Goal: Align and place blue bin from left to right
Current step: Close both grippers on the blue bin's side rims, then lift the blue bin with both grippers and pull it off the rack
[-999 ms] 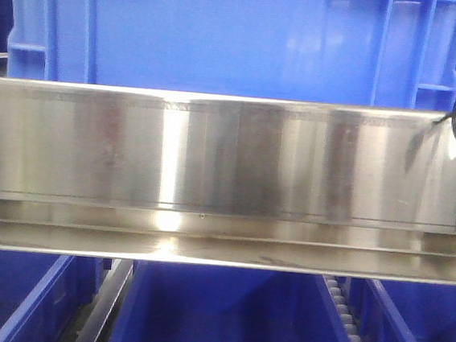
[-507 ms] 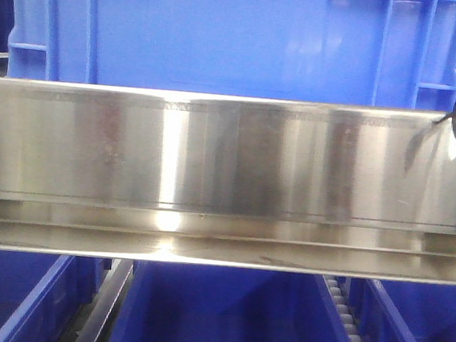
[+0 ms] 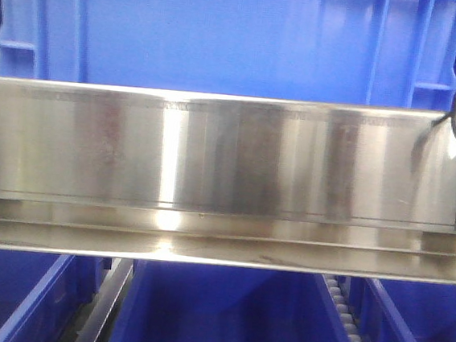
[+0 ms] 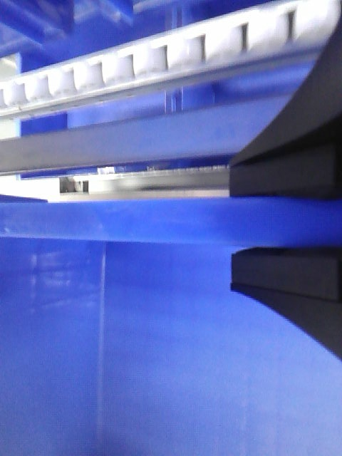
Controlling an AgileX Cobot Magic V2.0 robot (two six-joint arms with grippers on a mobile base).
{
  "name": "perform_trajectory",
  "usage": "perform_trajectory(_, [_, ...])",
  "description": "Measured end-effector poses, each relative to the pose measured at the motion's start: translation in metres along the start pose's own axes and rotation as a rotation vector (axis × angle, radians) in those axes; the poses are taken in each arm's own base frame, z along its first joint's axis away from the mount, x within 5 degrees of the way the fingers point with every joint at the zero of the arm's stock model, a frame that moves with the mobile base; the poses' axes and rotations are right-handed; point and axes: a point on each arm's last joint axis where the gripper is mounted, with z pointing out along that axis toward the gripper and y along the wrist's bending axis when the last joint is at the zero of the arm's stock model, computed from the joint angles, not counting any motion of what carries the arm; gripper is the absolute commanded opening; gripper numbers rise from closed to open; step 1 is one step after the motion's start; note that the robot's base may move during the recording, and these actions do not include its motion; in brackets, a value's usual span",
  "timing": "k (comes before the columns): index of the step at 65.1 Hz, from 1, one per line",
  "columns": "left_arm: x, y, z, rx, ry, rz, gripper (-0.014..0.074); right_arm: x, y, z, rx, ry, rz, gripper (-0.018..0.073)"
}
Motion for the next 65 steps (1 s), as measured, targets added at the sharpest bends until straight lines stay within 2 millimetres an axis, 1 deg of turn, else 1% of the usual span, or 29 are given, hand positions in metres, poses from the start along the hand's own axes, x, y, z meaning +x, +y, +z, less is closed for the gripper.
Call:
perform_trajectory(3, [-0.002, 0.002, -0.005, 0.002, -0.008, -0.005, -0.0111, -0.002, 0.001, -0.008, 0.010, -0.011, -0.002, -0.0075])
perform_trajectory(11, [-0.005, 0.005, -0.028, 0.019, -0.043, -0.017, -0.0111, -0.007, 0.006, -0.034, 0.006, -0.064, -0.004, -0.0075])
perform_trajectory(16, [-0.008, 0.008, -0.043, 0.030, -0.072, -0.022, -0.0111, -0.010, 0.006, -0.050, 0.003, -0.096, 0.003, -0.0075])
perform_trajectory(24, [-0.008, 0.010, -0.061, 0.041, -0.103, -0.022, -0.0111, -0.010, 0.005, -0.072, -0.002, -0.117, 0.028, -0.0075])
perform_trajectory(29, [-0.008, 0.009, -0.068, 0.051, -0.110, -0.032, -0.0111, -0.008, 0.004, -0.079, 0.001, -0.105, 0.049, -0.0075])
perform_trajectory(37, [-0.006, 0.010, -0.079, 0.050, -0.115, -0.055, -0.0111, -0.005, 0.006, -0.084, 0.008, -0.084, 0.057, -0.0081])
perform_trajectory(48, [0.004, 0.010, -0.098, 0.002, -0.140, -0.045, -0.0111, -0.002, 0.013, -0.093, -0.001, -0.086, 0.059, -0.0081])
perform_trajectory(65, [0.032, 0.031, -0.118, -0.011, -0.111, -0.100, -0.0111, 0.007, 0.034, -0.111, -0.022, -0.106, 0.006, -0.0081])
